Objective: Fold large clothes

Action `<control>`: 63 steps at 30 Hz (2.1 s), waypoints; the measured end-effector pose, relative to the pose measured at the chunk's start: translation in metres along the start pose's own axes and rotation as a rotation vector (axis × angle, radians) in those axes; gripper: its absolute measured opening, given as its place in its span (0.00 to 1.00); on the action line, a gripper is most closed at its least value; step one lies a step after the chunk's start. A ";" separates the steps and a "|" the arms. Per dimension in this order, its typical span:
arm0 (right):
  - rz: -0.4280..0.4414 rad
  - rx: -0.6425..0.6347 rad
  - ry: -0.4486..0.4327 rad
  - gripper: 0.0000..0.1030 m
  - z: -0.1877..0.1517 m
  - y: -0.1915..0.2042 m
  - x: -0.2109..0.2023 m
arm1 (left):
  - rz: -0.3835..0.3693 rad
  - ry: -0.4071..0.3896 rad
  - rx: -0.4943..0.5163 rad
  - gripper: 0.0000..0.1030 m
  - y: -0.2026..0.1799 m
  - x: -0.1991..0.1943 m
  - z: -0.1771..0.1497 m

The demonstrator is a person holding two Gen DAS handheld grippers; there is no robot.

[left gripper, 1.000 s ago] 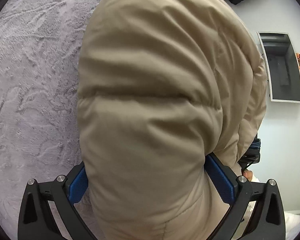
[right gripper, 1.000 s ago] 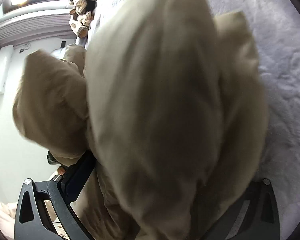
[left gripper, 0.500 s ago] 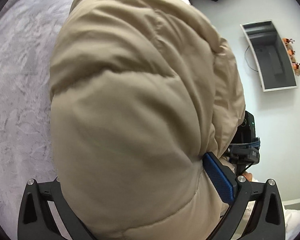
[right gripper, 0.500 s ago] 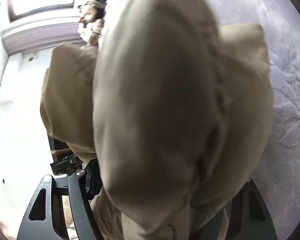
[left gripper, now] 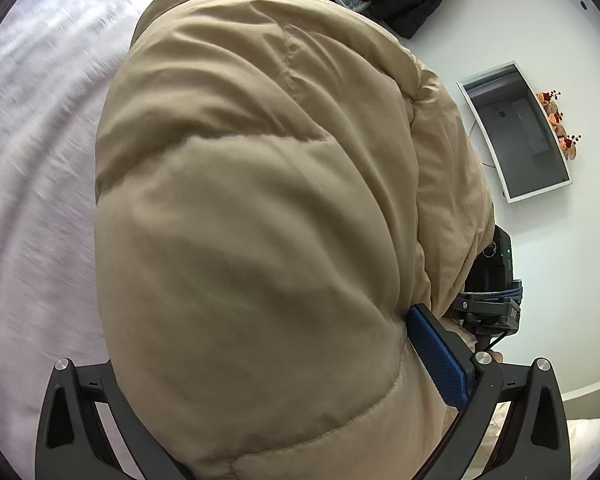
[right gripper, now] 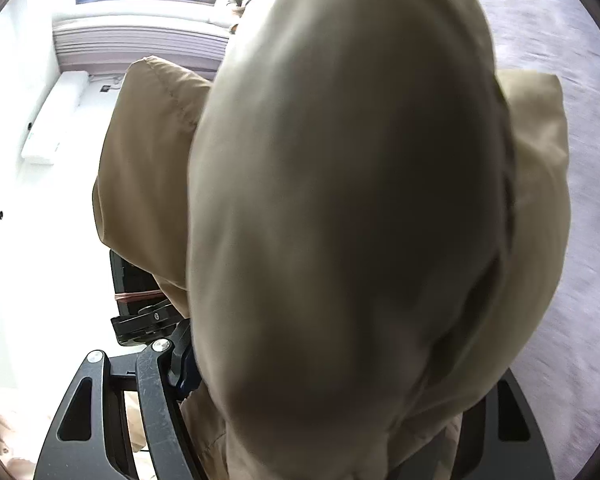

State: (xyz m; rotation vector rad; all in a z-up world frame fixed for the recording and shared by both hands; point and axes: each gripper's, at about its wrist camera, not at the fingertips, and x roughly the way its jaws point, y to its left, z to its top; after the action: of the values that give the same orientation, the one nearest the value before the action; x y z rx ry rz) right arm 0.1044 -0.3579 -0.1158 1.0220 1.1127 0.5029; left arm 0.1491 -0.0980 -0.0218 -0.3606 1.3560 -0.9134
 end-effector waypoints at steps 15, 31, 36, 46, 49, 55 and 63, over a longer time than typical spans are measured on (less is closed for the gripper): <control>-0.029 0.023 0.100 0.72 0.067 0.010 0.196 | 0.111 -0.007 -0.160 1.00 0.158 -0.004 0.057; -0.353 0.052 0.092 0.78 0.037 0.013 0.155 | 0.272 -0.158 -0.059 1.00 0.138 -0.075 0.037; -0.406 0.025 -0.038 0.43 0.031 0.039 0.091 | 0.282 -0.275 0.062 1.00 0.109 -0.111 0.067; -0.415 -0.220 -0.035 0.20 0.004 0.118 0.110 | 0.363 -0.144 0.144 1.00 0.088 -0.010 0.108; -0.518 -0.234 0.046 0.20 -0.014 0.098 0.154 | 0.419 -0.111 0.152 1.00 0.090 0.016 0.110; -0.623 -0.150 0.071 0.13 -0.032 0.039 0.168 | 0.541 -0.091 0.247 1.00 0.071 0.065 0.103; -0.594 -0.099 0.054 0.04 -0.023 0.001 0.176 | 0.610 -0.081 0.290 1.00 0.066 0.077 0.098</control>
State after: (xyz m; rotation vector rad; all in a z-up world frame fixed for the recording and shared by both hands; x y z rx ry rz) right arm 0.1539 -0.2113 -0.2038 0.5518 1.3553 0.1039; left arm 0.2598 -0.1405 -0.0980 0.2316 1.1386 -0.5597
